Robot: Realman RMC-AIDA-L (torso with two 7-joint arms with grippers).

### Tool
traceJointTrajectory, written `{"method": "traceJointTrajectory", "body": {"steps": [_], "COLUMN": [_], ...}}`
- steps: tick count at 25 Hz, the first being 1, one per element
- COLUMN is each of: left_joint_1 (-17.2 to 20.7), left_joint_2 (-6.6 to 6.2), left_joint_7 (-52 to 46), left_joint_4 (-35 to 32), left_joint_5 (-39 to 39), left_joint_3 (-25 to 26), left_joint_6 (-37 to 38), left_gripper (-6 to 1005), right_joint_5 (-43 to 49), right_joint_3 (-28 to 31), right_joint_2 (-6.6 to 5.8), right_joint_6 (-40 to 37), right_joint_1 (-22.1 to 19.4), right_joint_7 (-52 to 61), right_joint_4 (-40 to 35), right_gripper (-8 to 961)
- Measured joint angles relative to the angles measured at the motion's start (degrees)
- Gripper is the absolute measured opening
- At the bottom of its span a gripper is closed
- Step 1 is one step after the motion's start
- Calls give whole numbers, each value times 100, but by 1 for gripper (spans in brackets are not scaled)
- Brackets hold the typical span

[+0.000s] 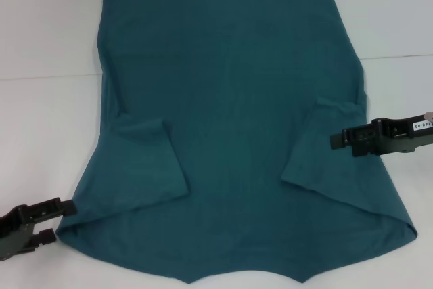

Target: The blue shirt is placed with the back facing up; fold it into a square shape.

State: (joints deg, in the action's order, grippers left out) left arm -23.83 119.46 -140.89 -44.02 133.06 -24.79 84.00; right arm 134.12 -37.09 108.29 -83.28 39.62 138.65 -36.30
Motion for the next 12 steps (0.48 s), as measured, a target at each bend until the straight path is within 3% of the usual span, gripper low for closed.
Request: {"method": "traceJointTrajectory", "body": {"steps": [12], "left_joint_1": [-190], "left_joint_2": [-3], "left_joint_7": [-1], "left_joint_4": [290], "left_joint_5": [1], "left_joint_3": [-74], "left_joint_6": [-185], "left_gripper": [904], "right_joint_5": [1], "right_joint_3": [69], "right_joint_2": [14], "right_joint_6": [18], "right_joint_1": [-43], "right_joint_7": [-21], "right_joint_4": [8], "right_gripper": [748]}}
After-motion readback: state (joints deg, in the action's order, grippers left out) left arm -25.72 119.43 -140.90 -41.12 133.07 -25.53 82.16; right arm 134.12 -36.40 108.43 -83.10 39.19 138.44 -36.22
